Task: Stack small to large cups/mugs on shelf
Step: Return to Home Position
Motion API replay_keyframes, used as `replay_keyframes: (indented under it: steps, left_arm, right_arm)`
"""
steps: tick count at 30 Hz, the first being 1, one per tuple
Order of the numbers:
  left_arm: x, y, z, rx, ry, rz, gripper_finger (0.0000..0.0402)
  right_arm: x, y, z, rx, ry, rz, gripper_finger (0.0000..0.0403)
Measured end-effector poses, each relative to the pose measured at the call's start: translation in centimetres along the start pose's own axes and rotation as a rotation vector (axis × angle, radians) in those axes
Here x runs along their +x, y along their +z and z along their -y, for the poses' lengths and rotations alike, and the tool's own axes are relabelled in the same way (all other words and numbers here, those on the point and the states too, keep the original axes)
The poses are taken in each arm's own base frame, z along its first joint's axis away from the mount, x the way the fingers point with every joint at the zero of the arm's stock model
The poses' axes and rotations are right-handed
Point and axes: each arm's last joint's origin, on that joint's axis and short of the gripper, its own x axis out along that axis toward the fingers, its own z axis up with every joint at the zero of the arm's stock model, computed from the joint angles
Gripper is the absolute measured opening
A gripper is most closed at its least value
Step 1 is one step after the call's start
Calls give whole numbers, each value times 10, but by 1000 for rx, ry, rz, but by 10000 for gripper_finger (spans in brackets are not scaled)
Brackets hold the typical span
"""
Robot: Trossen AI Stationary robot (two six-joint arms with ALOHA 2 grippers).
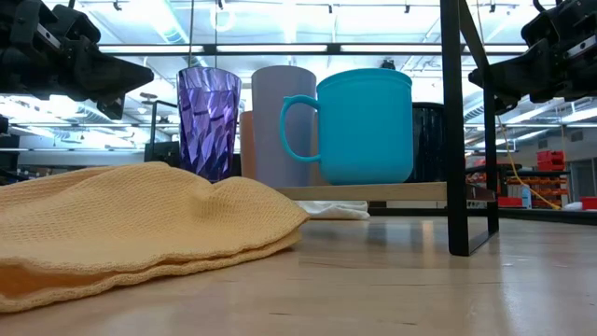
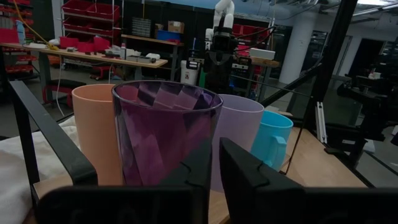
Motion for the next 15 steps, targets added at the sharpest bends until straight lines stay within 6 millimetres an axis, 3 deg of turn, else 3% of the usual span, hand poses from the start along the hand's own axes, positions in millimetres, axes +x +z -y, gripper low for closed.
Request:
replay_keyframes:
  steps: [15]
  left_arm:
    - [0, 0, 0, 0, 0, 0, 28]
  right_arm:
    - [0, 0, 0, 0, 0, 0, 45]
